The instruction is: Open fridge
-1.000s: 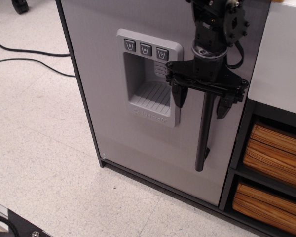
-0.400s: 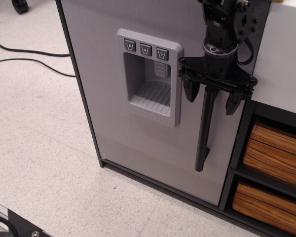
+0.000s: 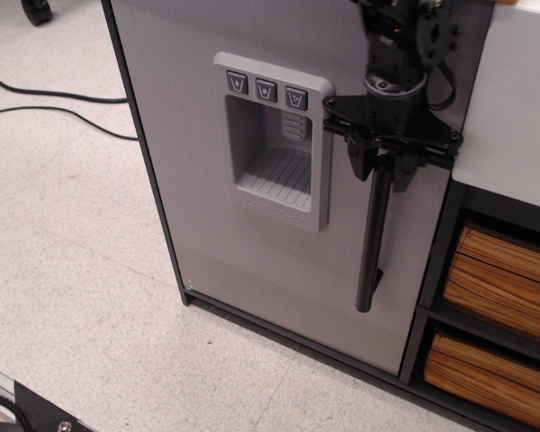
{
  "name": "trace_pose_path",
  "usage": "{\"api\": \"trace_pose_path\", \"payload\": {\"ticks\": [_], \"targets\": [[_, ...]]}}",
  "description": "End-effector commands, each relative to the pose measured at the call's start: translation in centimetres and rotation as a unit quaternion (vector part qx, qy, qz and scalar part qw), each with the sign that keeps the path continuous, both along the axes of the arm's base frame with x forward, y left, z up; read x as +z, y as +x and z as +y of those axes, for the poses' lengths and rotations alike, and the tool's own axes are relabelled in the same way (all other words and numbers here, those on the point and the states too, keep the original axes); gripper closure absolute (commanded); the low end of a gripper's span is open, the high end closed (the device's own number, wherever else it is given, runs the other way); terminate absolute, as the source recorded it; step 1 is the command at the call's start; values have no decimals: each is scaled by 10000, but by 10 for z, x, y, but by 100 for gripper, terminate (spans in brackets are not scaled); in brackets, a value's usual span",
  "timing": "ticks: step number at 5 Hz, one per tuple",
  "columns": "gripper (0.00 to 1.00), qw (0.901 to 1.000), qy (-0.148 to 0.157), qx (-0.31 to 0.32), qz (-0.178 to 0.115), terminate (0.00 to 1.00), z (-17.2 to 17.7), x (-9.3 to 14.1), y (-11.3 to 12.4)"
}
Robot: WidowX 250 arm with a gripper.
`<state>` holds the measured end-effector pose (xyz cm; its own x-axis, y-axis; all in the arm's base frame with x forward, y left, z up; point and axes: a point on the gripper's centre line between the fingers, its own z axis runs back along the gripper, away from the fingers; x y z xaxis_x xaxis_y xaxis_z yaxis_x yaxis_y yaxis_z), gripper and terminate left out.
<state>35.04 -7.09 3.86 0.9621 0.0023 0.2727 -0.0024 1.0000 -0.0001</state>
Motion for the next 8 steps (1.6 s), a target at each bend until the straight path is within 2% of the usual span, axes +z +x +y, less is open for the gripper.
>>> {"api": "trace_pose_path", "payload": {"ticks": [1,2,3,4,5,6,8], "targets": [[100,9972,-256,-202,-671,0,-4,24,-7],[100,9966,-328,-312,-690,0,-3,30,-24],[100,9974,-349,-366,-510,0,4,34,-48],[100,9971,-212,-562,-471,0,11,33,-76],[0,9970,-163,-613,-450,0,19,39,-96],[0,9988,-201,-436,-10,0,21,39,-110],[0,9981,-11,-307,536,0,-23,2,-108]]}}
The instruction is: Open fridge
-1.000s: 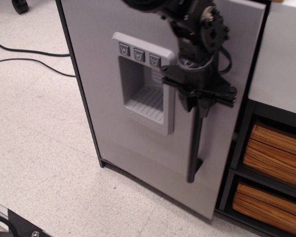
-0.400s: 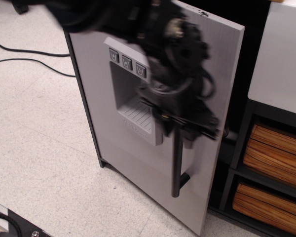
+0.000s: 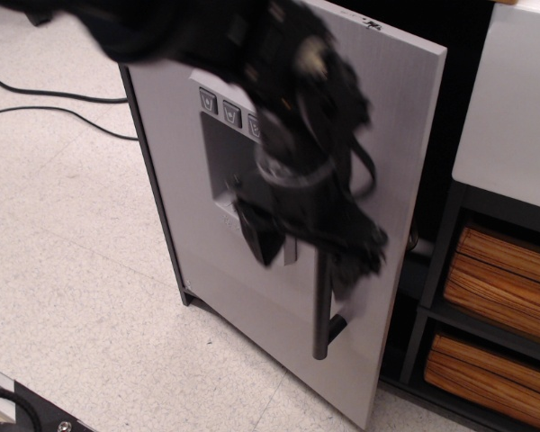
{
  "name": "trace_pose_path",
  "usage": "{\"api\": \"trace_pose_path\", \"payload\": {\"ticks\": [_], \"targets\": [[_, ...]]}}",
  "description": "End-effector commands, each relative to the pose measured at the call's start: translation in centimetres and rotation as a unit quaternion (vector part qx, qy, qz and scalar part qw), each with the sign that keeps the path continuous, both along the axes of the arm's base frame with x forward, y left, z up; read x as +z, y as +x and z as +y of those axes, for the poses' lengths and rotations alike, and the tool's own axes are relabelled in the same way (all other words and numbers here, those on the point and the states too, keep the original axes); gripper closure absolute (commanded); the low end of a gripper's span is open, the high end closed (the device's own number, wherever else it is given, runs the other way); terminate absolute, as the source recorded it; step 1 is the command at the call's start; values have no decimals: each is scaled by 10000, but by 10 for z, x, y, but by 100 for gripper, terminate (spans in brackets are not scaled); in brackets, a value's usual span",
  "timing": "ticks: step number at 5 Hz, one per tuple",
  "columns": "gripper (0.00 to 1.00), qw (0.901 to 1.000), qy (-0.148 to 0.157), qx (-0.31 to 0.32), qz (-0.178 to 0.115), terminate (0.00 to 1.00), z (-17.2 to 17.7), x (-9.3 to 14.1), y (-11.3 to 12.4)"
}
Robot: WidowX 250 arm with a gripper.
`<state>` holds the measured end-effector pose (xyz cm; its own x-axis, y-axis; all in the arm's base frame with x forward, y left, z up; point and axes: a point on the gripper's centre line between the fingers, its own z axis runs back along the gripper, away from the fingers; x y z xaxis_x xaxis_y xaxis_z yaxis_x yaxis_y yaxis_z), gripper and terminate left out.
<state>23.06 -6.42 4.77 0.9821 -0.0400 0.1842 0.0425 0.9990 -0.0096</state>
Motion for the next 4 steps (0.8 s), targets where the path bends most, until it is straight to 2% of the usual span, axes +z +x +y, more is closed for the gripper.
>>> {"api": "trace_pose_path", "payload": {"ticks": [1,2,4], "targets": [[0,9999,122,-43,42,0,-59,-21,23],[0,9997,212,-94,-64,0,-84,-31,35],[0,9996,206,41,-165,0,-107,-37,73]]}}
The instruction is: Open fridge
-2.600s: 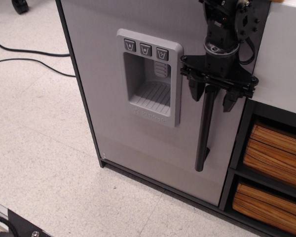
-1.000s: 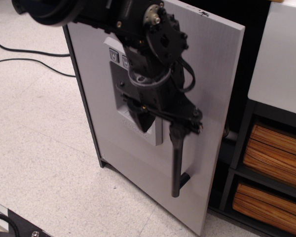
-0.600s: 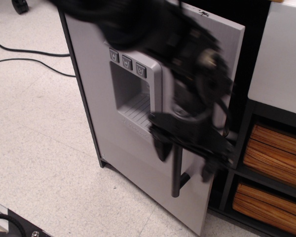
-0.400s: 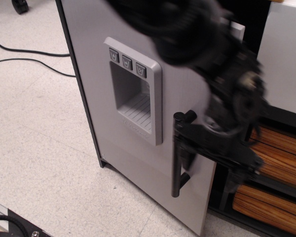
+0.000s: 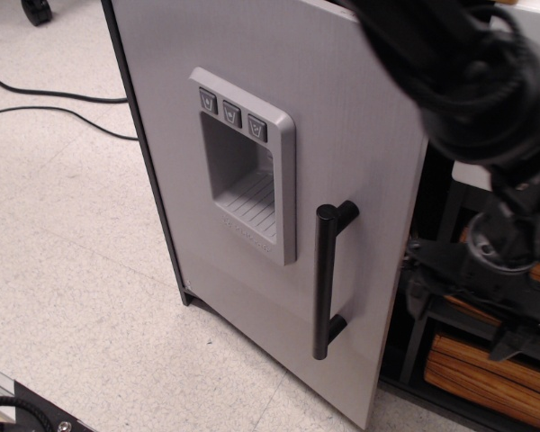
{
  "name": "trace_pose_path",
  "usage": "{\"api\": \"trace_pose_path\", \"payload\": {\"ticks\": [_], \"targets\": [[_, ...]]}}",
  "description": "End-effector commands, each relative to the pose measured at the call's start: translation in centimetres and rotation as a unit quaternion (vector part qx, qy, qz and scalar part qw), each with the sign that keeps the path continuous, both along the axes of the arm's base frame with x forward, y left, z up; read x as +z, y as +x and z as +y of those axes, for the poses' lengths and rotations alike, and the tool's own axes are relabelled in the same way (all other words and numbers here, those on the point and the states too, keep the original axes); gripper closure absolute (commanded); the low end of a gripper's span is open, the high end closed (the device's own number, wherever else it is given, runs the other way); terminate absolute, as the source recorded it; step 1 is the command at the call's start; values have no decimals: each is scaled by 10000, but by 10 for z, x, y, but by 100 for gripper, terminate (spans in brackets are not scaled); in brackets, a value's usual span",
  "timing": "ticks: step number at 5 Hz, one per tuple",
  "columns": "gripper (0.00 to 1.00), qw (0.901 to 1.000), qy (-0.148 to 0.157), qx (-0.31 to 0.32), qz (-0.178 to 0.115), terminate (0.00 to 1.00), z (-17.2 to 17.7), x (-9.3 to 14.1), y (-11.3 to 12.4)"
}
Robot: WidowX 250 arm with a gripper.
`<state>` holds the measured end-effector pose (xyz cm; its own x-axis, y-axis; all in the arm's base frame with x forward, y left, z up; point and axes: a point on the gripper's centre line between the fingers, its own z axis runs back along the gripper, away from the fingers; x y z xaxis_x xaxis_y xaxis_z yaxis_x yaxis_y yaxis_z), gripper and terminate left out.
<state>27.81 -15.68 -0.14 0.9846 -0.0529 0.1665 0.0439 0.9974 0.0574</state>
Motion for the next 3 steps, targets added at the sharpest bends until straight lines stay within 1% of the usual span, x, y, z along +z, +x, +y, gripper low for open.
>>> {"api": "trace_pose_path", "payload": {"ticks": [1,2,3], "targets": [[0,9994,-90,159,-296,0,-17,13,44],[0,9989,-27,338,-329,0,-10,20,58],[0,9983,-78,514,-282,0,0,30,66]]}}
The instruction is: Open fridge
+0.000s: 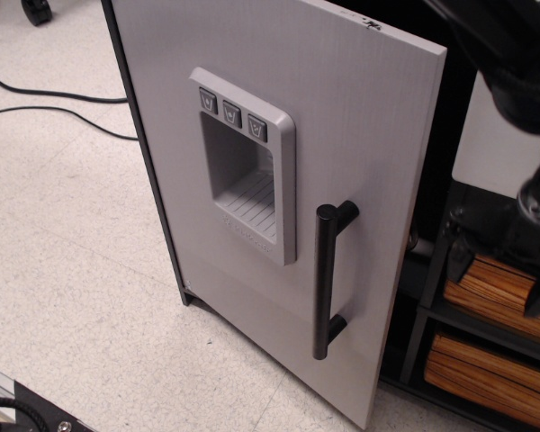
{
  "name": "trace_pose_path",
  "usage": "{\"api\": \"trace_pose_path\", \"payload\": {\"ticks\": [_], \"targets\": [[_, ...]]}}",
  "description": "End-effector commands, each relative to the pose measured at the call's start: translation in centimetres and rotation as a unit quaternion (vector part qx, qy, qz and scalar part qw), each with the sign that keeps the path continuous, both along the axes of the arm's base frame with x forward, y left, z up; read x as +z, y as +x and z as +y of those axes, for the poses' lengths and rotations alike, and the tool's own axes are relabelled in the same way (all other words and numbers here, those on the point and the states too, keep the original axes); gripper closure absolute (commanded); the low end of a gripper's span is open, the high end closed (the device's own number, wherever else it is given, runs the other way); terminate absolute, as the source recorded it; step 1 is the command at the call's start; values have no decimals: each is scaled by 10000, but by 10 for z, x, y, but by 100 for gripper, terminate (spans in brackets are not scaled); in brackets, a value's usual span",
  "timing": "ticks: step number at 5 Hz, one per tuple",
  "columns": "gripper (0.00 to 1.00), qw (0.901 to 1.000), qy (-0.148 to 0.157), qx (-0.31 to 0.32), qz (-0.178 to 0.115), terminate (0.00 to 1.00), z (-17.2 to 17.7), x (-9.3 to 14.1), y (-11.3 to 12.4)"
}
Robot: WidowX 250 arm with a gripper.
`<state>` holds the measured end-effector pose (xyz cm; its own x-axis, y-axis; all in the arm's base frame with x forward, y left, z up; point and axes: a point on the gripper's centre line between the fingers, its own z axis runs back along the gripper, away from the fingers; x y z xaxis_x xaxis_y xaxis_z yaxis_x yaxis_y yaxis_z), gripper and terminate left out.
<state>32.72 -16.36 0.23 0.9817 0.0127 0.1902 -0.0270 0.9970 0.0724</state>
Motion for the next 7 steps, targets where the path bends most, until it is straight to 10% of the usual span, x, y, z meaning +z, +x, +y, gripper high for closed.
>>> {"api": "trace_pose_path", "payload": {"ticks": [1,4,7], "targets": [[0,9994,-157,255,-173,0,20,37,20],[0,9989,-30,402,-220,0,73,63,-5],[0,10000,-77,-31,-45,0,128,47,-82]]}}
